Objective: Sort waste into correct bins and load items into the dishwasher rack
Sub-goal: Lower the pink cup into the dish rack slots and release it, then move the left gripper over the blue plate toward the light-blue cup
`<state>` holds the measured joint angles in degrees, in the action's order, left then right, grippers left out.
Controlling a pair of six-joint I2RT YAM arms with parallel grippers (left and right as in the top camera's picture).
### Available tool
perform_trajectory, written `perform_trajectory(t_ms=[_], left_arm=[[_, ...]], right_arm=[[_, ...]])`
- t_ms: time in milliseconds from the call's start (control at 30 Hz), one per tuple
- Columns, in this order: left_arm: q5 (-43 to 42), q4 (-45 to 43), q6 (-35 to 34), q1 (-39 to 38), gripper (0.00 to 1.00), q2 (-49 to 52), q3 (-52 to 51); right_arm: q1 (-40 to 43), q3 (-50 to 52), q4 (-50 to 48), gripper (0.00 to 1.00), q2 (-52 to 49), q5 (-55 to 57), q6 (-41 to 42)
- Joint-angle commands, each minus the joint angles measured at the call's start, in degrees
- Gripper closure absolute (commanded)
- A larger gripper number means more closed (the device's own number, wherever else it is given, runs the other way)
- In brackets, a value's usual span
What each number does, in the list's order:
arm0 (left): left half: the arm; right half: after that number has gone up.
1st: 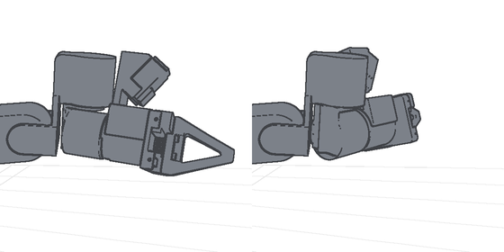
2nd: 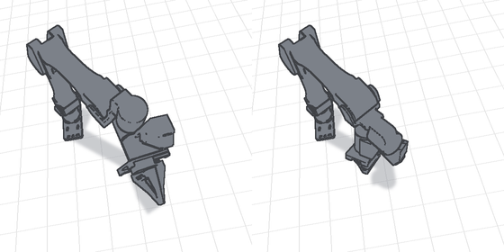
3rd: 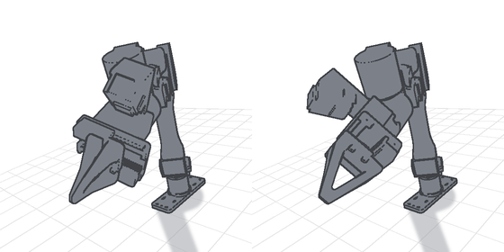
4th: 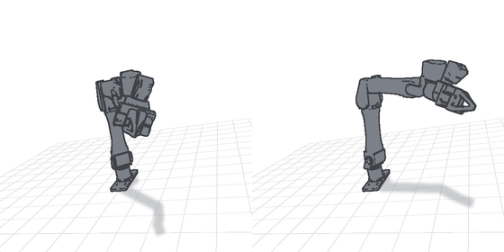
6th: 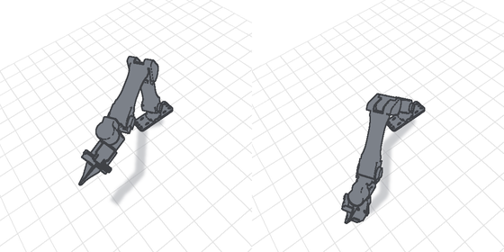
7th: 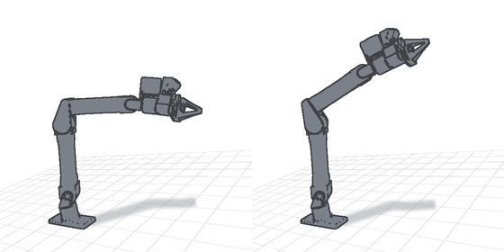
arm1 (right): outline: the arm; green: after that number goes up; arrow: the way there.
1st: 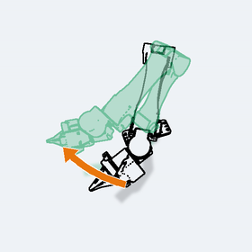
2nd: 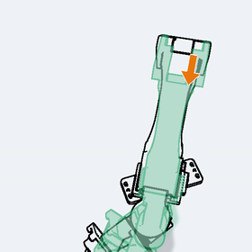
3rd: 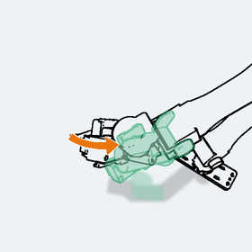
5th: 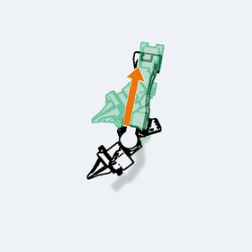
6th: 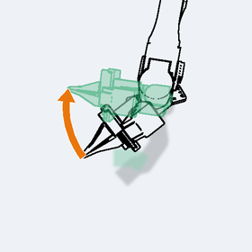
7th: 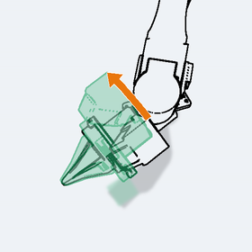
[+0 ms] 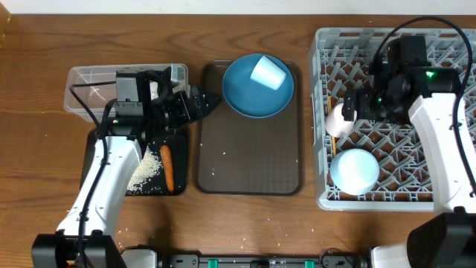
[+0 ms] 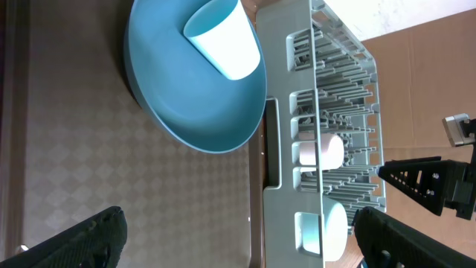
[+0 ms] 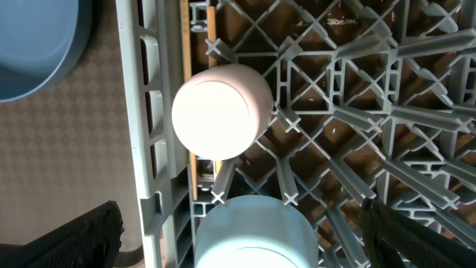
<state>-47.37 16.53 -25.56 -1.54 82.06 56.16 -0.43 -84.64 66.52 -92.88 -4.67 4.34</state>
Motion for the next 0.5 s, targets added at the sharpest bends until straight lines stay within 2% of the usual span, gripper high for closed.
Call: perform_trajectory(t_ms=[0, 100, 133, 200, 233, 333, 467], left_arm=[[0.5, 0.1, 0.5, 0.2, 0.0, -0.9, -0.4], [0.7, -1.6, 0.5, 0.2, 0.0, -0.8, -0.4], [0.7, -2.7, 0.5, 0.1, 0.05, -0.8, -0.4], [1.1, -5.1, 0.5, -0.7, 0.33, -0.8, -0.4], [2.5, -5.7, 0.2, -1.3, 0.4, -0.8, -0.4], [8.7, -6.3, -1.5, -4.5, 0.42, -0.8, -0.4], [23.1, -6.4, -2.8, -11.0, 0.42, -0.8, -0.4]], right_arm=[[0.4, -0.7, 0.1, 0.01, 0.0, 0.2, -0.1], [0.4, -0.7, 0.1, 0.01, 0.0, 0.2, -0.1], [0.4, -0.7, 0.1, 0.01, 0.0, 0.2, -0.1], [0.4, -0.7, 0.1, 0.01, 0.0, 0.2, -0.1], [0.4, -0.7, 0.1, 0.01, 0.0, 0.2, -0.1], [0.4, -0.7, 0.1, 0.01, 0.0, 0.2, -0.1], [0.4, -0.7, 0.1, 0.01, 0.0, 0.2, -0.1]])
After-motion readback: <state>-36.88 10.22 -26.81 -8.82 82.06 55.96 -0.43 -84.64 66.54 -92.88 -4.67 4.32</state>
